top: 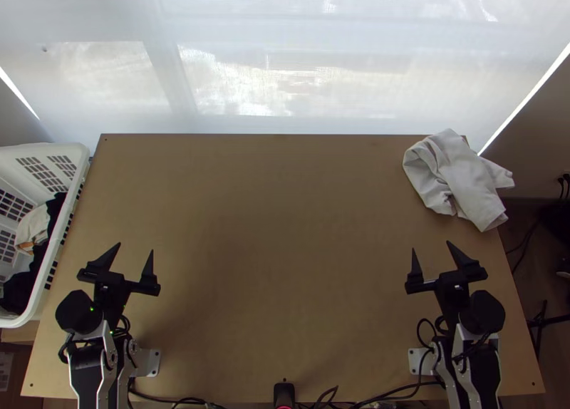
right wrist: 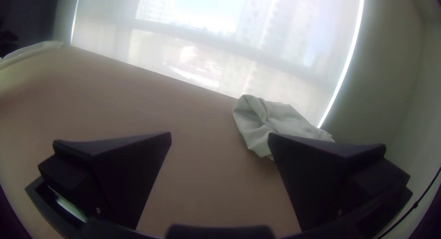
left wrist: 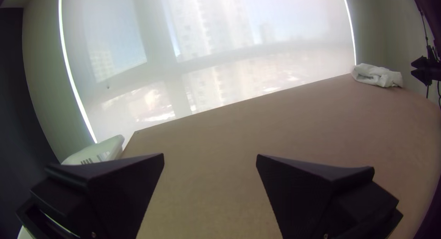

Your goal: Fold the t-shirt

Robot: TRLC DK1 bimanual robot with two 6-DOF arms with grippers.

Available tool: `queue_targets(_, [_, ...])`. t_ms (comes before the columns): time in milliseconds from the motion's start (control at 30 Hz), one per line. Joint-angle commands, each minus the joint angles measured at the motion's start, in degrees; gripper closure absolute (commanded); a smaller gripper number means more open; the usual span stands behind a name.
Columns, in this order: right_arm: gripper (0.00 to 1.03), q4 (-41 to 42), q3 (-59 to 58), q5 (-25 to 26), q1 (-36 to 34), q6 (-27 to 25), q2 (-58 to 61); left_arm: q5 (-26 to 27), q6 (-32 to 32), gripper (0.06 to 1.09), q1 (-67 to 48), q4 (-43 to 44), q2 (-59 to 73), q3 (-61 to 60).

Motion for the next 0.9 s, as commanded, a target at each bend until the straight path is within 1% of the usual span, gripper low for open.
queue_targets(0, [0.05, -0.96, -0.35, -0.53, -9.78, -0.12, -0.01, 0.67, 0.48, 0.11, -0.29, -0.61, -0.08, -0.84])
queue_targets(67, [0.05, -0.96, -0.35, -0.53, -12.41, -0.12, -0.10, 0.67, 0.48, 0.11, -0.29, -0.61, -0.08, -0.84])
queue_targets(133, [0.05, -0.96, -0.35, -0.53, -13.29, -0.12, -0.01, 0.67, 0.48, 0.11, -0.29, -0.61, -0.08, -0.84])
queue_targets(867, [0.05, -0.96, -0.35, -0.53, -13.20, -0.12, -0.01, 0.67, 0.57, 0.11, -0.21, -0.61, -0.08, -0.84])
